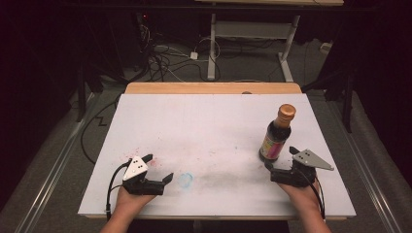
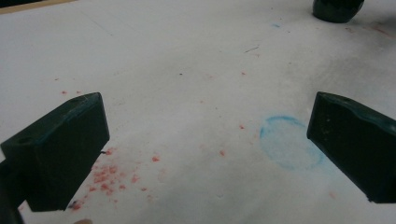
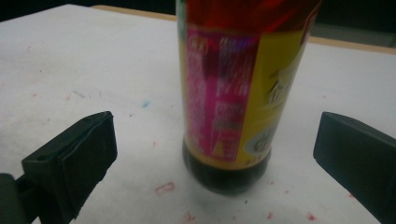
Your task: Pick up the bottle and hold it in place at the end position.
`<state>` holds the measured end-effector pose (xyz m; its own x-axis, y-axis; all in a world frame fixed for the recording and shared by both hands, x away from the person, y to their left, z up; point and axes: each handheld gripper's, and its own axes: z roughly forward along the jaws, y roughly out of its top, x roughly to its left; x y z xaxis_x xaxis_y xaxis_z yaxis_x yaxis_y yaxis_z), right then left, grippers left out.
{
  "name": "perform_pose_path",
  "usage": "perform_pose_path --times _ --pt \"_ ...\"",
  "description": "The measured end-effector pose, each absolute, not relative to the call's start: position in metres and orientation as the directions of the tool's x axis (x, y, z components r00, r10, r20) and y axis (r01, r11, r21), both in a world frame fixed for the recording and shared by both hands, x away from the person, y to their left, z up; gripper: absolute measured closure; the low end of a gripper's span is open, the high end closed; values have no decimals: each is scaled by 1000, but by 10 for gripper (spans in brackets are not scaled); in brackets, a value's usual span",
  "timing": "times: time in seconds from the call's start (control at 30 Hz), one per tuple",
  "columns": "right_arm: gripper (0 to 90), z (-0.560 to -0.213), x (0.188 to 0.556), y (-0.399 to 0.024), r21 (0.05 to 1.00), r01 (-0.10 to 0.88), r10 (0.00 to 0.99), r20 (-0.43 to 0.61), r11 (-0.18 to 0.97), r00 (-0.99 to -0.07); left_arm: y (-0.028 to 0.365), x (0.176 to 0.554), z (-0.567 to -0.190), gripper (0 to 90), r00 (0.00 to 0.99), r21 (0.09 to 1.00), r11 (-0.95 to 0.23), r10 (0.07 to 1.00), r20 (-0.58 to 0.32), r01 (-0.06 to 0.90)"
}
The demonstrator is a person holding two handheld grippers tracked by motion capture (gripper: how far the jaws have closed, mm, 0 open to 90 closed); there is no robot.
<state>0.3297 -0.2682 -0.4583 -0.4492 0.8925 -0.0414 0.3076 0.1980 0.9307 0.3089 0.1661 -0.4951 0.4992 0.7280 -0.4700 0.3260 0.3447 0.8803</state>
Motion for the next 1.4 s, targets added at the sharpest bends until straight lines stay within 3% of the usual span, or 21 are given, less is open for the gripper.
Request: perform_pose_path --times 0.57,1.03,1.4 --pt "97 -432 360 -267 941 301 903 -10 154 -430 167 309 -495 0 498 877 354 725 -476 324" --pt "286 -431 374 -256 935 318 897 -4 161 -443 168 308 -494 0 504 876 357 719 -479 323" --pt "320 -430 373 -256 934 307 899 -29 179 -437 168 309 -494 0 502 873 356 717 -483 332"
